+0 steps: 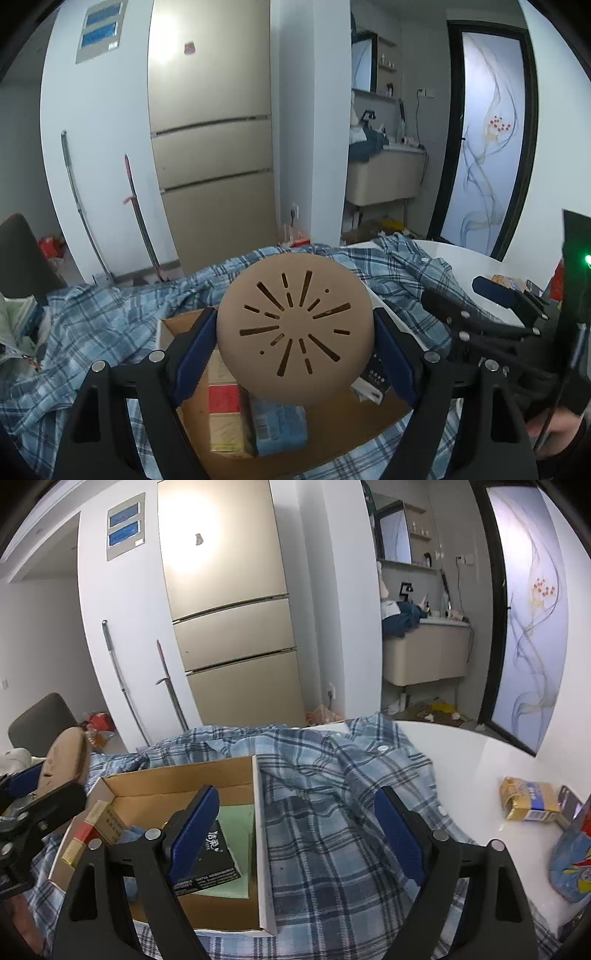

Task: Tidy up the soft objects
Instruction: 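Lower the Face pack into the box and open the right gripper while the left releases the disc, then withdraw both grippers up and away from the cardboard box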

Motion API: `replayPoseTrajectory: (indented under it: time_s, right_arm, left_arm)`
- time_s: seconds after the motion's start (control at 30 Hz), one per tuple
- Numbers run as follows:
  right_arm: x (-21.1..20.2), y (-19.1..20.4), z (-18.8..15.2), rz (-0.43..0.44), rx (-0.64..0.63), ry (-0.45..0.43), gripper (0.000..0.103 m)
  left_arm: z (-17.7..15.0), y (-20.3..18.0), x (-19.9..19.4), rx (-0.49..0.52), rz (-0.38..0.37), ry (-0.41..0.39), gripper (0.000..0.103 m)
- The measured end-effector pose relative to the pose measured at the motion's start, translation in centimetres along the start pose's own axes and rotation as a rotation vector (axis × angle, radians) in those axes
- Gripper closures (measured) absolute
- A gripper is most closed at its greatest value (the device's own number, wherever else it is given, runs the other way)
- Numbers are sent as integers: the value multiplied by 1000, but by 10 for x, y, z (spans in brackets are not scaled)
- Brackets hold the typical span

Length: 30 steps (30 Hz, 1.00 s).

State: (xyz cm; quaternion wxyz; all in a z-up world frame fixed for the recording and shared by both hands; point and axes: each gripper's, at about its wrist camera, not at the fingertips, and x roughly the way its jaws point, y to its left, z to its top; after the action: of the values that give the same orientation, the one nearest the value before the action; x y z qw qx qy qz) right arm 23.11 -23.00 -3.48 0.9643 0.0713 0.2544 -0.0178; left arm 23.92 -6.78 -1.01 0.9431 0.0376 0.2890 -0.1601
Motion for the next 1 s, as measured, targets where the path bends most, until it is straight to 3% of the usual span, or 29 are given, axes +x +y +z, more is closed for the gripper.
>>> replayPoseTrajectory:
  time_s: [0.13,0.47,0.7,0.83,0.93,1.0]
  right_arm:
    - [-2,4,4,1,-26,4,18]
    - [-8,9,7,16,-28,-12,18]
    - [-34,12,27,76,-15,-48,18]
    - [-59,10,38,109,-21,-79,18]
    - [-81,12,40,114,-87,-91,18]
    - [-99,12,34,115,-138,-105,18]
  left_arm:
    - [2,2,10,-29,24,22,17]
    - [2,15,-2,-66,33,-27,13]
    - [7,15,-43,-34,138,-79,13]
    - [6,13,-79,-70,122,-118,13]
    - [2,3,-107,-71,122,-156,13]
    - [-4,-5,-125,-51,169,-170,13]
